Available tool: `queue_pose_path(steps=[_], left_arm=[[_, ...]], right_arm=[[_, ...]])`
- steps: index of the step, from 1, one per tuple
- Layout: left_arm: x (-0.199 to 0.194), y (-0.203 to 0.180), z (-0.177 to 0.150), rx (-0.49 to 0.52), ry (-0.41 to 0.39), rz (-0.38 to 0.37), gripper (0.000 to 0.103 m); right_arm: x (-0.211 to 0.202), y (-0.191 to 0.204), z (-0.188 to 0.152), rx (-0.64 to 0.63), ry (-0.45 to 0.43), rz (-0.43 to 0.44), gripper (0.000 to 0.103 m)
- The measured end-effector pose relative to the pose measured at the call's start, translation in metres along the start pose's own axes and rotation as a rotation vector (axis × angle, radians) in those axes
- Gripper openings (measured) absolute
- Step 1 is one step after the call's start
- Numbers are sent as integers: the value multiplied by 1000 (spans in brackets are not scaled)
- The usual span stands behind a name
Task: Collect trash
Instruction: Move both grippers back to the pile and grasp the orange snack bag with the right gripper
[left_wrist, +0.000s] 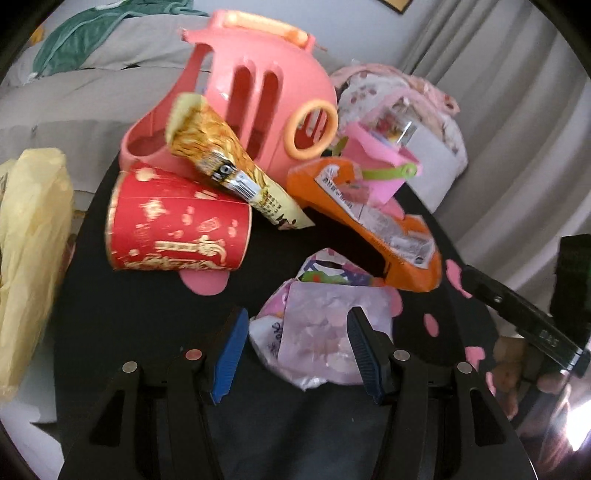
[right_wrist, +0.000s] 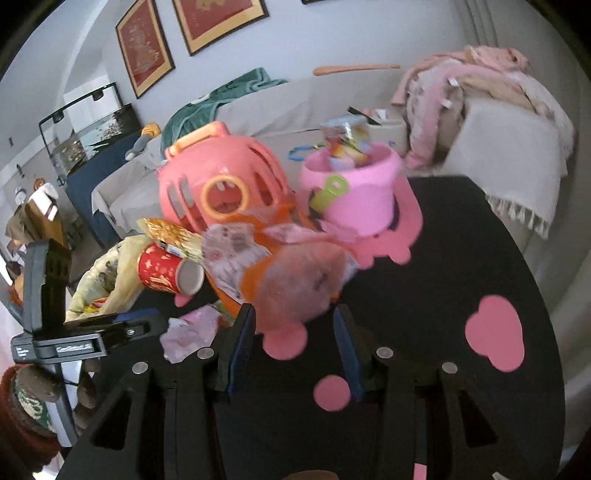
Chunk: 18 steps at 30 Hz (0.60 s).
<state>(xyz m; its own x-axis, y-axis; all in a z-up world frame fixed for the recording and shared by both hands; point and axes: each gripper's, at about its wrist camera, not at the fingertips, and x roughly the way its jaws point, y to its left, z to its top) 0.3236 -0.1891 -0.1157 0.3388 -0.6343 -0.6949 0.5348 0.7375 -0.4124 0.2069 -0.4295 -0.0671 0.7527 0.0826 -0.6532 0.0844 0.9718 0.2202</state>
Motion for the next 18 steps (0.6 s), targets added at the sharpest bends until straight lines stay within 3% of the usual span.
queue_pose_path(steps=[6,10,18], left_arm=[[14,-7,-9,59,59,66,57],[2,-6,-22,78,71,63,57],[-36,18,-45,11,60,63,57]], right_arm=[[-1,-11,-10,17,5,7,42],[0,-7,-9,13,2,22,42],[19,21,34,-113,-54,8,46]])
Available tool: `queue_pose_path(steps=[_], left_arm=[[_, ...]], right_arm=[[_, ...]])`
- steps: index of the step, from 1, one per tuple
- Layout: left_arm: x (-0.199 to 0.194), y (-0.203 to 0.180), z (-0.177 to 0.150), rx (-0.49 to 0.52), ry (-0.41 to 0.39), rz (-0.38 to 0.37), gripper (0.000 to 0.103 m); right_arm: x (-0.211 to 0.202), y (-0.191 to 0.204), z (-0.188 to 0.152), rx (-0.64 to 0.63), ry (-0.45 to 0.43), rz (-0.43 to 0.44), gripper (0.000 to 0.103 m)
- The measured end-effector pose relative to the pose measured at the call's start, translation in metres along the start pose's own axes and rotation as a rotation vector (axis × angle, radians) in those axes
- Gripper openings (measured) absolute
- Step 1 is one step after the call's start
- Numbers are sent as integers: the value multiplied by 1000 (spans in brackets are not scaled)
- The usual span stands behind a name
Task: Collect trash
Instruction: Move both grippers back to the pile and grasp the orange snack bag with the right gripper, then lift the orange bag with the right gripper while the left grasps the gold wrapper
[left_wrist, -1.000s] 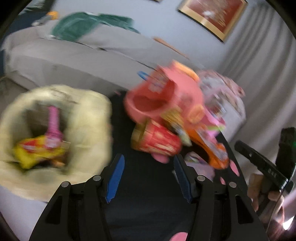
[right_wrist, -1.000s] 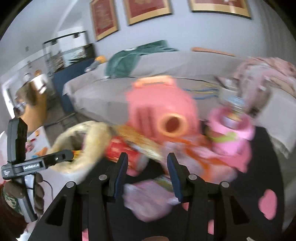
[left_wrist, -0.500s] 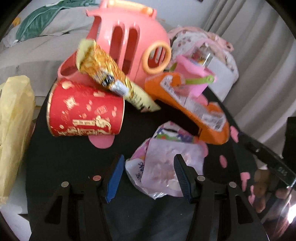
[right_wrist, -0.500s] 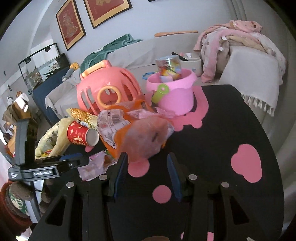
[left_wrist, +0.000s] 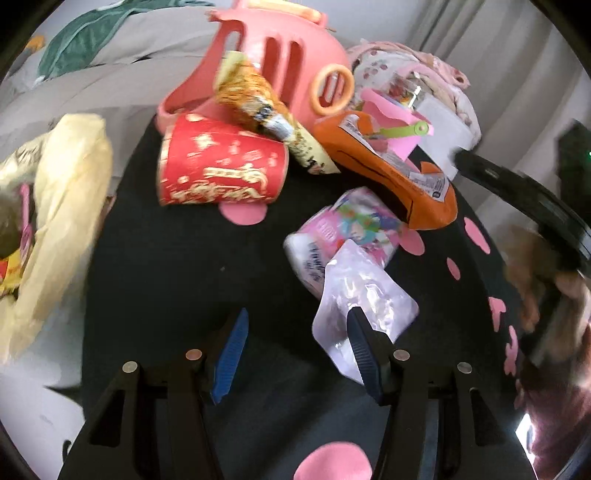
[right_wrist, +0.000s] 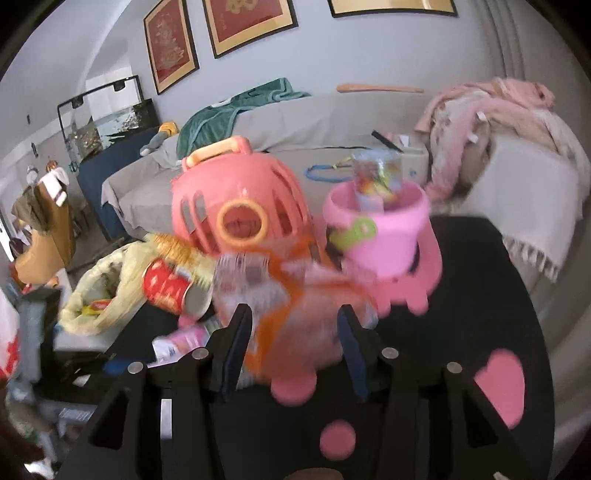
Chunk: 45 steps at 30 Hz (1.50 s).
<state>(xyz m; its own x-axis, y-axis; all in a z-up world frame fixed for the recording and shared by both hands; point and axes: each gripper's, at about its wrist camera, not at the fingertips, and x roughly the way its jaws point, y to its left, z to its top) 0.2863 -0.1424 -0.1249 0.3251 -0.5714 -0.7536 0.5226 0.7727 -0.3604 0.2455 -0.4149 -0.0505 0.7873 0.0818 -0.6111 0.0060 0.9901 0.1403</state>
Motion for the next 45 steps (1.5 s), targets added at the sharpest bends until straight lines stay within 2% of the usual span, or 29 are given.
queue_pose_path(steps=[3,6,8,16,20,26,28,29,32,35,38,42,45], left_arm=[[-13,6,0,-27,-28,-23,57],[-28,10,1,-32,-61,-36,57],[-39,15,1,-34,-86,-38,57],[-52,21,2,-64,-122,-75,57],[-61,15,-4,-40,-145,-82,57],[-82,20,-14,-42,-181,-65,57],[-91,26,-15,-58,-200,-58,57],[-95,29,-16,-64,-205,-59,57],[-94,28,-20,-62,-189,-74,57],[-81,18,-30,-52,-142,-94,57],[-64,4,-41,-32,-95,-114,57],[-45,-4,-43,-42,-69,-101,57],[-36,-6,-38,-34,-78,-66,57]], right_arm=[[33,-4,16,1,9,-54,46],[71,-11,15,2,115,-104,47],[81,-13,1,30,182,-102,47],[39,7,-48,45,259,-5,47],[13,28,-71,-8,286,-7,47],[8,33,-78,-15,294,-14,48],[8,31,-78,2,296,-2,52],[10,31,-77,-4,299,6,55],[13,40,-79,-72,316,-9,55],[8,37,-80,-61,304,-42,46],[-9,33,-82,-64,237,-163,44],[-43,24,-78,-4,129,-135,44],[-65,13,-73,53,66,-122,45]])
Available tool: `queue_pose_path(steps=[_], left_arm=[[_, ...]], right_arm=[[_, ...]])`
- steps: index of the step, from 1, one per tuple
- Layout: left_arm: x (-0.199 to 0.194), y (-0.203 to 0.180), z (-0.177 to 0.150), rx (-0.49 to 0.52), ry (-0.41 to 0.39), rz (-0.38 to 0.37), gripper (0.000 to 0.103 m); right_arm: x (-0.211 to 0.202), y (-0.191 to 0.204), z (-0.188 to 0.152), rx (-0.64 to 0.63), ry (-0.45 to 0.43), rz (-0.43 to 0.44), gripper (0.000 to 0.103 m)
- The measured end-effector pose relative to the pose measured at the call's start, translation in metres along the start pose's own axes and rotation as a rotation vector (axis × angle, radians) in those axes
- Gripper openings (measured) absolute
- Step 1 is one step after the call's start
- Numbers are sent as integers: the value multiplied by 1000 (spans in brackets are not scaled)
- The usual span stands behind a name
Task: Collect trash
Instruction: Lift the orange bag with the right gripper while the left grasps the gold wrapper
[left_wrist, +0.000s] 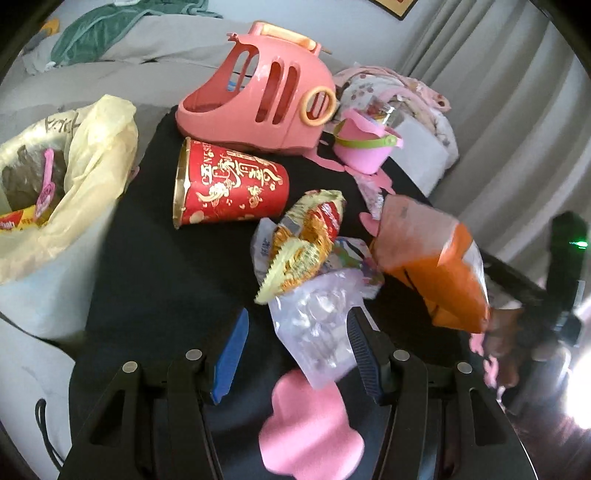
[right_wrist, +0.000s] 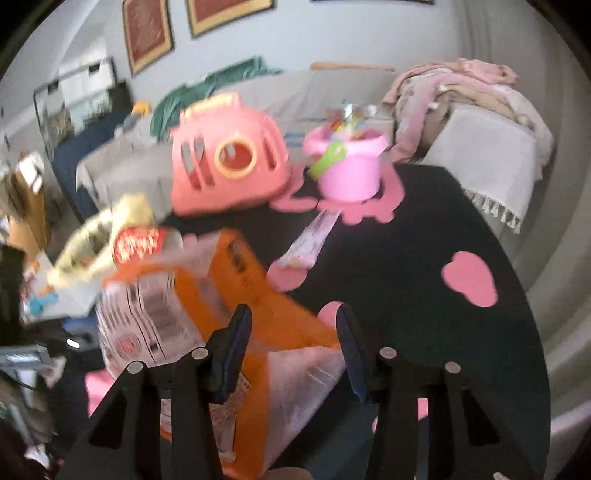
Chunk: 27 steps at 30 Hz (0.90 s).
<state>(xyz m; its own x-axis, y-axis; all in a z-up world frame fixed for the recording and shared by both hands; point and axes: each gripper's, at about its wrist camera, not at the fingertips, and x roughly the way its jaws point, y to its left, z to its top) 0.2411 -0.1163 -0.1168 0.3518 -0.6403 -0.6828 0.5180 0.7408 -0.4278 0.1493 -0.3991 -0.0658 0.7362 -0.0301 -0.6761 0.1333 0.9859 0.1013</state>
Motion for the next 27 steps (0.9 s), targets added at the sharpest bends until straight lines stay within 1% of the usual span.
queue_pose_path(steps=[2,4,6,10,11,13,14,16,19,20,21,22,24,25,27], left_arm=[[6,-1,3,13,4,9,57],[9,0,5,16,11,27,57],[1,-2,7,25,3,10,57],[-21,-13,8,100,-42,20,57],[-26,-12,8,103,-55,24,57],[-37,-7,10,75,-80,25,57],[-41,-5,12,64,-93,24,57],[-48,-2,14,56,-119,26,57],[-49,-2,16,76,-122,42,57],[-48,-2,17,81,-118,44,57],[-46,-3,16,83,-114,43,57],[-43,-4,17,88,-107,42,57],[-39,-9,18,100,-101,43,57],[-36,-12,18,108,-98,45,57],[-29,-18,20,121,-97,50,57]], right_arm=[[-11,-7,1,11,-35,-13,45],[-16,-12,2,5,-41,-39,45],[-17,-14,0,4,-38,-38,45],[-16,-9,-8,-16,-3,20,45],[-12,-7,-9,-11,17,45,44],[-3,-2,-13,14,42,94,45],[2,0,-15,29,52,113,47],[10,6,-18,38,77,122,47],[23,15,-25,42,123,135,47],[26,18,-28,36,143,145,46],[27,20,-31,22,152,130,41],[26,22,-33,11,143,116,37],[18,19,-34,8,112,127,25],[11,14,-32,23,87,139,21],[-1,5,-27,44,37,131,17]])
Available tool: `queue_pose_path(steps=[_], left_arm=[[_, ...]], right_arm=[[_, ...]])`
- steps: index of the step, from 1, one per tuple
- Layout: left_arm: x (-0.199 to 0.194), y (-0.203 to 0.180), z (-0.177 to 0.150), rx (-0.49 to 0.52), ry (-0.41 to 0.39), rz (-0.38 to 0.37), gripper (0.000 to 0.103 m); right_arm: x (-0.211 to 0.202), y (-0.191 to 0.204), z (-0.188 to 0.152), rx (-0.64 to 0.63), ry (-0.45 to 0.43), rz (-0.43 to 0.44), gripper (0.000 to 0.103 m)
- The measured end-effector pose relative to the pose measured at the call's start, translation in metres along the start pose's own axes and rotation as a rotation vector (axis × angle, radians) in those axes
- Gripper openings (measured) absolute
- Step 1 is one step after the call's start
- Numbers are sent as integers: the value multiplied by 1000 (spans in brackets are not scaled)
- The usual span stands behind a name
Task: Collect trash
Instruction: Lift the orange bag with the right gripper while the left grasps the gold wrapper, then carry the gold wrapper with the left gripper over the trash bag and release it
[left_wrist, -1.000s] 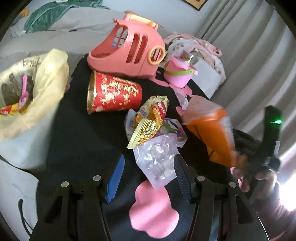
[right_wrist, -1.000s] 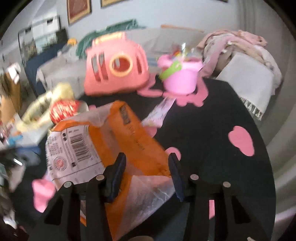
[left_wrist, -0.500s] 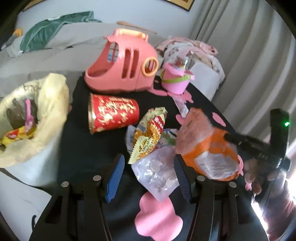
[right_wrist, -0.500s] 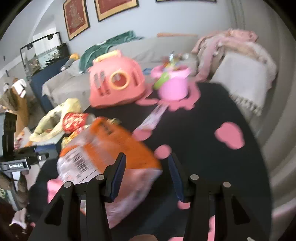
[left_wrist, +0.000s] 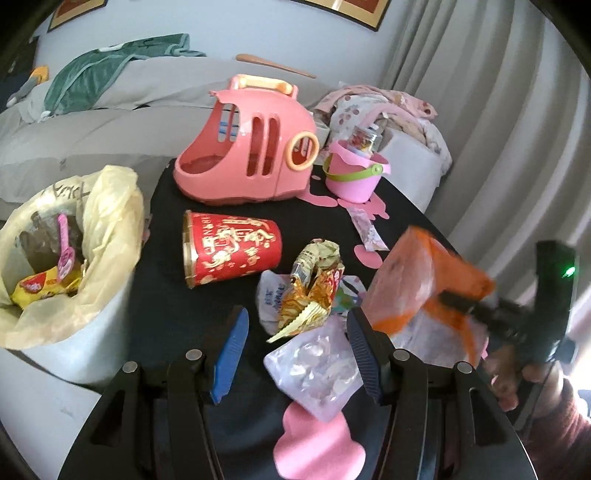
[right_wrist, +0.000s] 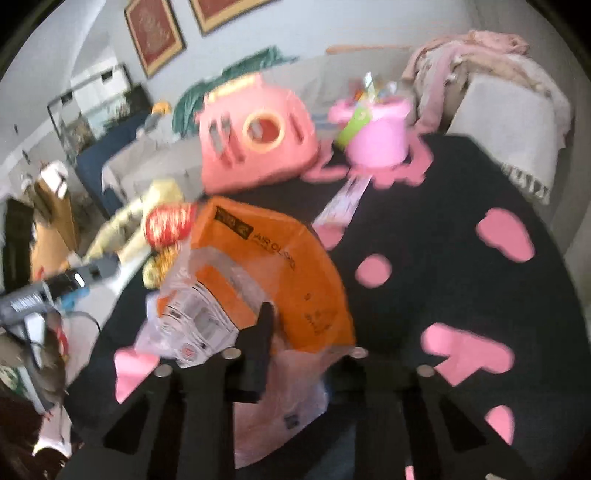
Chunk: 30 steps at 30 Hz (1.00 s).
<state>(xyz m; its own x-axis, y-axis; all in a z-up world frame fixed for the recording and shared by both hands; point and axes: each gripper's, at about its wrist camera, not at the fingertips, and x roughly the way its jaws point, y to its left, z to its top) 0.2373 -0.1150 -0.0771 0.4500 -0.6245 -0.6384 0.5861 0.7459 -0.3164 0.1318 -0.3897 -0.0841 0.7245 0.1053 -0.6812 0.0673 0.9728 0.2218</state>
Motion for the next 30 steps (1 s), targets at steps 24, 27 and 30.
queue_pose_path(steps=[24,27,30], left_arm=[[20,-3,15,-110,26,31,36],[-4,-1,19,-91,-19,60,36],[-34,2,22,-71,-71,107,36]], right_arm=[[-18,-25,2,80,-96,-56,16],[-24,-15,9,57,-113,-46,15],[-33,2,21,17,-143,-33,15]])
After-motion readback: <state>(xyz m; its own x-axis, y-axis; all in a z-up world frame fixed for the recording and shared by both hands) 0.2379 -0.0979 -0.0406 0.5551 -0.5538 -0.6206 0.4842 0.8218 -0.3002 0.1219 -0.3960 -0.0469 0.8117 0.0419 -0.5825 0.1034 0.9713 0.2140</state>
